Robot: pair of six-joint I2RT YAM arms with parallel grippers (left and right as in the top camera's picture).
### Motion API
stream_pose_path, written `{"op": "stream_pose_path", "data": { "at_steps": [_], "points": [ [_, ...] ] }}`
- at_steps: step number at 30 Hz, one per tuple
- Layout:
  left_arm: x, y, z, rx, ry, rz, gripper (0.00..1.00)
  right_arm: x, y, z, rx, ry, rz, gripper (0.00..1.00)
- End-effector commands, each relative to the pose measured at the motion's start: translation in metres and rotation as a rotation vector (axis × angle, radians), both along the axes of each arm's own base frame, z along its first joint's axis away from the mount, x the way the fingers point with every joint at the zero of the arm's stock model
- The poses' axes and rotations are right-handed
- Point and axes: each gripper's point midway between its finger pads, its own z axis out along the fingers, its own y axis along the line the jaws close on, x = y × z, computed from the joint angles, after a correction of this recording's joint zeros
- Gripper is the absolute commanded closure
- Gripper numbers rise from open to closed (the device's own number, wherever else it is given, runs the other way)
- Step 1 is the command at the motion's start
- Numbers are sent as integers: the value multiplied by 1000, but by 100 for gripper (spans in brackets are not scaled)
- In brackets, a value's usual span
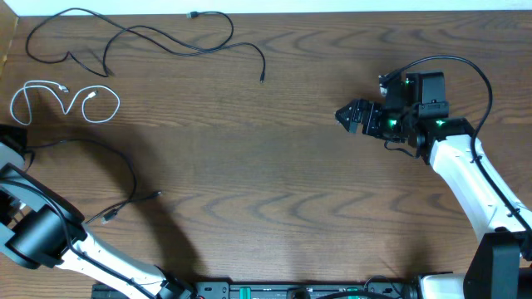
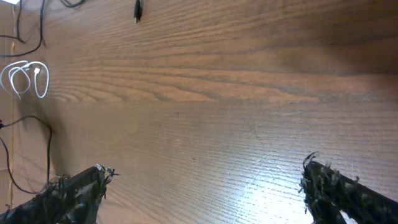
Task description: Untangle cables
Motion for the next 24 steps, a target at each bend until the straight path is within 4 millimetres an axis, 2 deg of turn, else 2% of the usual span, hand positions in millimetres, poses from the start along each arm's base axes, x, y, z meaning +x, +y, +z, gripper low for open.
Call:
{"op": "stream_pose_path", "data": {
  "at_steps": [1,2,5,6,8,9,12,14,15,16,18,20,21,23,24],
  "points": [
    [-14,11,-5,23,49,42,84,-1,4,2,12,8,2,1],
    [-16,13,-4,23,48,47,76,-1,4,2,12,8,2,1],
    [-23,19,2,29,41,63,73,-1,4,2,11,8,2,1],
    [-25,21,5,34,38,69,66,-1,4,2,11,8,2,1],
    [-29,25,14,45,25,78,43,-1,3,2,11,9,2,1],
    [-31,26,19,52,20,83,35,-1,3,2,11,9,2,1],
    [-32,29,43,85,-9,88,34,-1,4,2,11,8,2,1],
    [-30,27,76,120,-65,89,32,-1,4,2,11,9,2,1],
    [-27,23,90,127,-92,71,28,-1,4,2,11,8,2,1],
    [-18,11,121,133,-170,8,21,-1,4,2,11,9,2,1],
    [-6,-12,153,107,-269,-93,16,-1,3,2,11,8,2,1],
    [6,-44,183,52,-374,-226,9,-1,3,2,12,8,1,1],
    [11,-67,197,4,-429,-313,7,-1,3,2,12,7,-1,1],
    [10,-125,227,-128,-526,-489,4,-1,0,5,27,12,-11,1],
    [7,-143,234,-169,-534,-516,4,-1,-2,8,40,6,-11,1]
  ]
}}
